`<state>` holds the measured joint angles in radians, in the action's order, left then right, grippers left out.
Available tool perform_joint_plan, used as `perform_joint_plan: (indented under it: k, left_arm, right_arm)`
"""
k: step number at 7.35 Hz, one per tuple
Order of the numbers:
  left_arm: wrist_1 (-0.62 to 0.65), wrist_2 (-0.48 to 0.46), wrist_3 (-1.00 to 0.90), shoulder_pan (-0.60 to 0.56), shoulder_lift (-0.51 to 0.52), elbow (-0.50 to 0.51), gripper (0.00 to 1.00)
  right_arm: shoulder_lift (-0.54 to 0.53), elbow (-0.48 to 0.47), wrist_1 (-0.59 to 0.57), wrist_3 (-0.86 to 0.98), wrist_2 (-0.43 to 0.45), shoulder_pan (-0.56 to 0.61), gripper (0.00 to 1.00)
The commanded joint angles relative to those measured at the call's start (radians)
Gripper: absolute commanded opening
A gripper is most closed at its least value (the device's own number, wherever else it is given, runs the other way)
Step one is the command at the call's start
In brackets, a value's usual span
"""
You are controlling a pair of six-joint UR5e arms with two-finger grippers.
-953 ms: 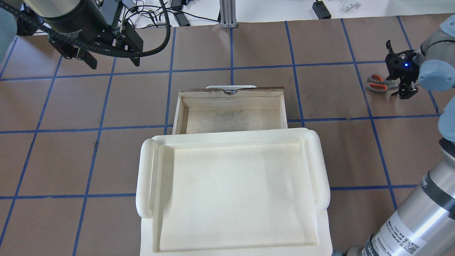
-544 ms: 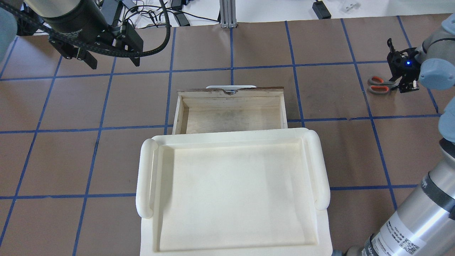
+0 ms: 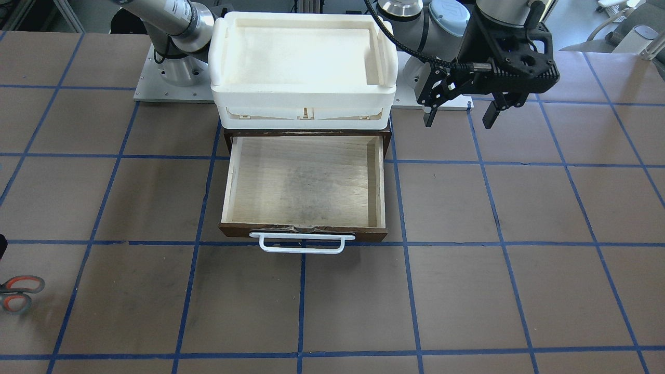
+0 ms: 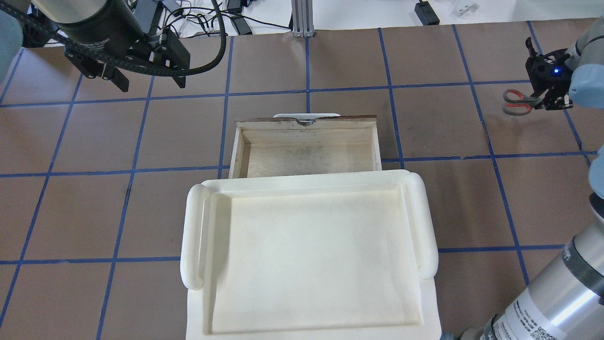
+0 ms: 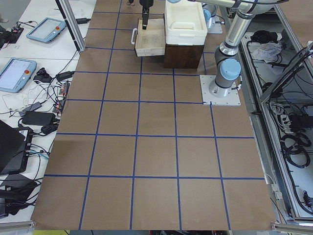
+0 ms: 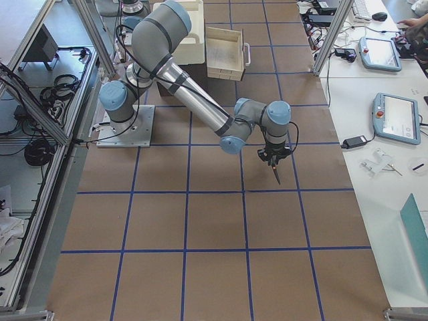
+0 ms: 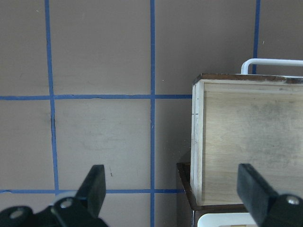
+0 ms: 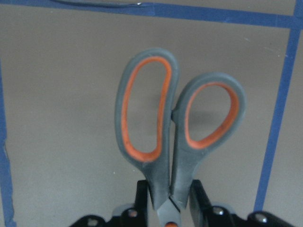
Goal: Put scissors in drawer and close it
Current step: 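Lift the scissors with the right gripper and carry them over the drawer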
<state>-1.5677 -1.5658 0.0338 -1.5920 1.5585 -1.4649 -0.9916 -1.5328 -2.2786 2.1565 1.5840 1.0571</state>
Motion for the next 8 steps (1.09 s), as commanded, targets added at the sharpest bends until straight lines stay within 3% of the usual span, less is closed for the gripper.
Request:
perform_joint_plan:
  k: [1, 3, 5, 8]
  left_arm:
    - [0.000, 0.000, 0.000, 0.001, 0.000, 0.000, 1.00]
    - [0.000, 0.000, 0.000, 0.001, 0.000, 0.000, 1.00]
    - [0.000, 0.000, 0.000, 0.003, 0.000, 0.000, 1.00]
    - [0.000, 0.000, 0.000, 0.003, -0.001, 0.000, 1.00]
  right_arm:
    - [-0.097, -0.003, 0.167, -0.004, -0.010, 0.020, 0.00]
    - [-0.197, -0.001, 0.308, -0.021, -0.010, 0.076, 0.00]
    - [-0.293, -0.003, 0.436, -0.157, -0.010, 0.150, 0.00]
    - [-0.349, -0.003, 0.507, -0.379, -0.007, 0.257, 0.00]
